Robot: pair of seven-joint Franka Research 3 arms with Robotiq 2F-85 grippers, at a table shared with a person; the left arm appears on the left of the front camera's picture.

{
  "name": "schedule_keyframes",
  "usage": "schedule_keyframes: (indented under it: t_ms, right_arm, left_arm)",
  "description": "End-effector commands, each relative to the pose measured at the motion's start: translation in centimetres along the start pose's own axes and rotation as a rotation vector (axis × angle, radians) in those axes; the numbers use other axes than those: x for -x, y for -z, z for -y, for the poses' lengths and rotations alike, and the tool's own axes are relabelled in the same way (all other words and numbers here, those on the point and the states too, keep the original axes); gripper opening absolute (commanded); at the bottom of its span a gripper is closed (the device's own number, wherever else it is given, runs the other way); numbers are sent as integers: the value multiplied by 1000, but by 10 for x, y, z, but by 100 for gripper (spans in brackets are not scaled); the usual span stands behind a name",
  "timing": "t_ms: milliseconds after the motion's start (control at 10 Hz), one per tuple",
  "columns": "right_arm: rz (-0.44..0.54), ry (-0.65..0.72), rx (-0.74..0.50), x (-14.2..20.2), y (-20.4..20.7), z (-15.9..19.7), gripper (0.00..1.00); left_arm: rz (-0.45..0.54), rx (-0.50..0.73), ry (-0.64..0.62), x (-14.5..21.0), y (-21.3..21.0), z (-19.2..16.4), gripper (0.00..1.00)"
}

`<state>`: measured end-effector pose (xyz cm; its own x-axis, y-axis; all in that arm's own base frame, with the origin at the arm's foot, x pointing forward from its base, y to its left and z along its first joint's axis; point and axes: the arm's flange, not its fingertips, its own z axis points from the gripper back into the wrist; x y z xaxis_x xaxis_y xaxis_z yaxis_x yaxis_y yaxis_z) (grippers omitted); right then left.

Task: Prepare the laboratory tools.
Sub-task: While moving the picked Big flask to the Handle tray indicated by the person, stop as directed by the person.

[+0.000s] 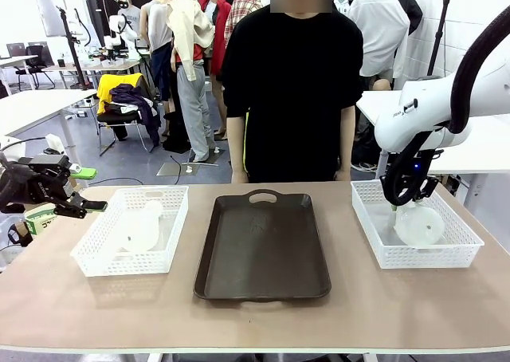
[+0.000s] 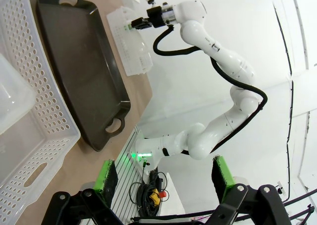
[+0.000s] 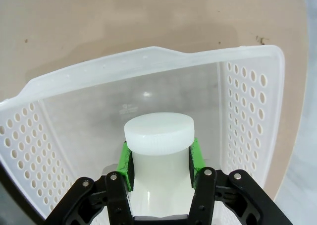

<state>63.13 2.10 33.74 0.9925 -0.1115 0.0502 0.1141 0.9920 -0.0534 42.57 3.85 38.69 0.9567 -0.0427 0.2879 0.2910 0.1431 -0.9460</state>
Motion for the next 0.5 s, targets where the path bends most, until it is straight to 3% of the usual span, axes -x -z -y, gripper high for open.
schedule_keyframes:
  t_ms: [0, 400]
  right_arm:
    - [-6, 7, -20, 0, -17, 3, 0]
    - [-16, 3, -17, 2, -28, 3, 0]
  left_arm:
    - [-5, -12, 3, 0, -1, 1, 100]
    - [-5, -12, 3, 0, -1, 1, 100]
